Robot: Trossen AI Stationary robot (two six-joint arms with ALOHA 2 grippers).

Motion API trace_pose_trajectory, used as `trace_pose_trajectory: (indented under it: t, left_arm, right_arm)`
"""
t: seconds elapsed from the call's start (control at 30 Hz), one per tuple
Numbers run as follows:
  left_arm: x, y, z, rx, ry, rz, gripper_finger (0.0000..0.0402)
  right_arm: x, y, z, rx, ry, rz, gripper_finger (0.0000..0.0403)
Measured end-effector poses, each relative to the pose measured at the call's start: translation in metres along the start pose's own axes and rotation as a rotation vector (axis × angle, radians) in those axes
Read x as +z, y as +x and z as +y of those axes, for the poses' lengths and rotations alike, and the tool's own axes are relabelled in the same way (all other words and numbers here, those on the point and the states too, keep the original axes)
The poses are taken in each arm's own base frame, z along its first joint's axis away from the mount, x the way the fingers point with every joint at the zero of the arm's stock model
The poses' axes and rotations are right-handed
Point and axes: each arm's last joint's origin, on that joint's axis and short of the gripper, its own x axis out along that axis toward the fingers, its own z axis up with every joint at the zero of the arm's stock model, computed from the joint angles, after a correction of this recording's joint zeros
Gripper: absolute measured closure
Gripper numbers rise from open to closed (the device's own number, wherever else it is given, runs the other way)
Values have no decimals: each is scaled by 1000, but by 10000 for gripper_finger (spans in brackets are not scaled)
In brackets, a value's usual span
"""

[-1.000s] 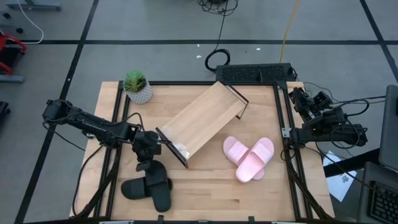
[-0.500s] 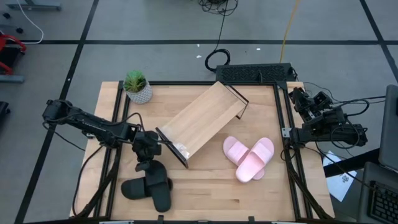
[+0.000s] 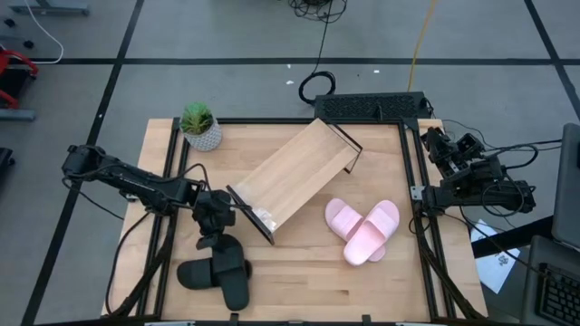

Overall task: Pick and place slides into the shelf
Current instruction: Put the top black slide on the shelf

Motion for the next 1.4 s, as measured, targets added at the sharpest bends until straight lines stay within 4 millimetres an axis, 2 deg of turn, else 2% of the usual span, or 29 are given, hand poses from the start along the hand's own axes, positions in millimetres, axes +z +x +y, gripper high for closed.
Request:
trace_pose_trajectory:
  t: [0.33,0.6,0.93,1.1,1.4]
  left_arm:
    - [10,-1,-10,-124,-17,-43,400]
    - [11,-3,-13,-146,-57,-48,401]
    - [2,-29,-37,-240,-104,-134,402]
    - [3,-52,-61,-298,-96,-232,402]
    - [27,-105,-133,-330,40,-430,401]
  right_arm:
    - [0,0,-1,-25,1,-9,403]
    - [0,0,-1,-23,16,-8,403]
    - [0,0,-1,-19,27,-8,403]
    - [0,0,-1,-19,26,-7,403]
    - [0,0,-1,-23,23,-8,403]
